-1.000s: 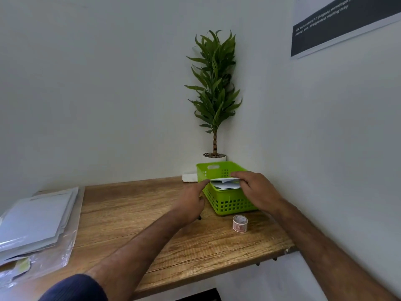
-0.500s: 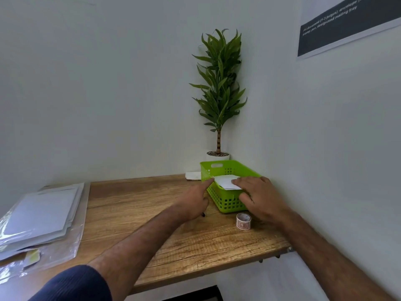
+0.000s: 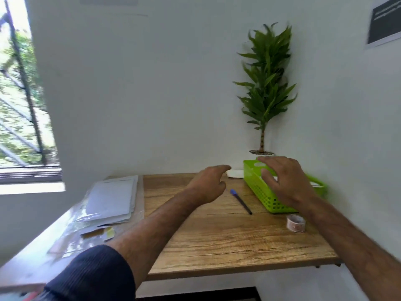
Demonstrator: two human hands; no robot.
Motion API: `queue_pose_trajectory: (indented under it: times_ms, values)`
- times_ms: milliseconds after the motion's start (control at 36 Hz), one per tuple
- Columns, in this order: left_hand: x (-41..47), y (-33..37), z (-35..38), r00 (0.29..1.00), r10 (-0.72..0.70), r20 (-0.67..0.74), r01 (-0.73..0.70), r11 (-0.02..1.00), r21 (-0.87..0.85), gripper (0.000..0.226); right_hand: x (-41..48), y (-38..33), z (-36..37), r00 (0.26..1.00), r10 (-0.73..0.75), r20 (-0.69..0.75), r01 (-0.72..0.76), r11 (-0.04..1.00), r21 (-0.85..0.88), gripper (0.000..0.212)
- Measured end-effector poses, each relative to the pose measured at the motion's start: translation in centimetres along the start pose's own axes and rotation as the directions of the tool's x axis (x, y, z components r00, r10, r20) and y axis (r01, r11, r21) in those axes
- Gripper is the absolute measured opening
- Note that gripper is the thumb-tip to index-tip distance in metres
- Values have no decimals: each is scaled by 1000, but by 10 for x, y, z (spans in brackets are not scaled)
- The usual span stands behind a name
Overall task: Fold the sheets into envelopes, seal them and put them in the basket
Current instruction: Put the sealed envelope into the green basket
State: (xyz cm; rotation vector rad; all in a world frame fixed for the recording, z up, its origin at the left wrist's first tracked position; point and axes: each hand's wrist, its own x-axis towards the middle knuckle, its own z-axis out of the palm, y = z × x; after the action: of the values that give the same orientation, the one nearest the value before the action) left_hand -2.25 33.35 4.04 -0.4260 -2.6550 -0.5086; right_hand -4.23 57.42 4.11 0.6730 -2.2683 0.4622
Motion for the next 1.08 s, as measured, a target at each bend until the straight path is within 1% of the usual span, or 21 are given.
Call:
queue_pose_trajectory:
  times_ms: [139, 222, 278, 333, 389, 444, 528, 611, 639, 667, 722, 750, 833, 861, 1000, 1028, 1083]
  values:
    - [-28, -42, -40, 995, -83, -56, 84, 996, 16, 57, 20, -46, 23, 998, -63, -19, 64, 994, 84, 49]
    - [-55, -76, -63, 985, -139, -107, 144, 988, 47, 55, 27, -82, 42, 992, -126, -16, 127, 982, 137, 46]
    - [-69, -94, -73, 975, -175, -135, 183, 982, 47, 55, 29, -96, 51, 989, -140, -41, 144, 976, 162, 45]
    - [-86, -111, -81, 964, -216, -156, 223, 974, 30, 53, 31, -109, 61, 991, -113, -66, 124, 972, 197, 45]
    - [-102, -125, -84, 953, -242, -181, 250, 968, 18, 50, 30, -117, 72, 997, -54, -56, 65, 976, 210, 46]
    - [-114, -135, -80, 949, -248, -195, 256, 967, 15, 48, 26, -119, 83, 1000, 16, -10, -14, 989, 147, 47]
    - [-119, -134, -67, 957, -224, -183, 227, 974, -4, 46, 14, -112, 90, 986, 134, 101, -127, 989, -72, 43]
    - [-112, -119, -51, 973, -187, -138, 184, 982, -31, 45, 2, -99, 98, 932, 254, 258, -194, 952, -238, 42]
    - [-103, -105, -38, 980, -159, -116, 154, 987, -52, 46, -6, -87, 94, 893, 302, 334, -207, 934, -290, 42]
    - [-100, -98, -35, 983, -154, -99, 149, 987, -52, 46, -10, -87, 95, 853, 318, 414, -201, 932, -302, 39]
    - [-87, -77, -22, 990, -129, -60, 126, 991, -52, 47, -18, -81, 88, 805, 338, 488, -222, 934, -281, 32]
    - [-80, -65, -15, 993, -112, -44, 109, 992, -55, 47, -22, -78, 83, 807, 335, 486, -234, 938, -256, 30]
    - [-58, -35, 7, 997, -80, 24, 81, 995, -61, 50, -30, -72, 69, 861, 285, 422, -221, 956, -195, 24]
    - [-52, -26, 15, 996, -73, 49, 76, 995, -59, 51, -34, -69, 65, 869, 269, 416, -213, 961, -178, 22]
    - [-34, 11, 43, 979, -14, 202, 16, 1000, -5, 64, -49, -57, 43, 871, 161, 465, -135, 987, -90, 20]
    - [-33, 16, 47, 974, 0, 226, 3, 1000, -13, 62, -52, -53, 39, 878, 138, 459, -125, 990, -58, 22]
    - [-33, 22, 57, 967, 17, 253, -10, 1000, -28, 46, -58, -46, 33, 890, 113, 443, -121, 993, -11, 27]
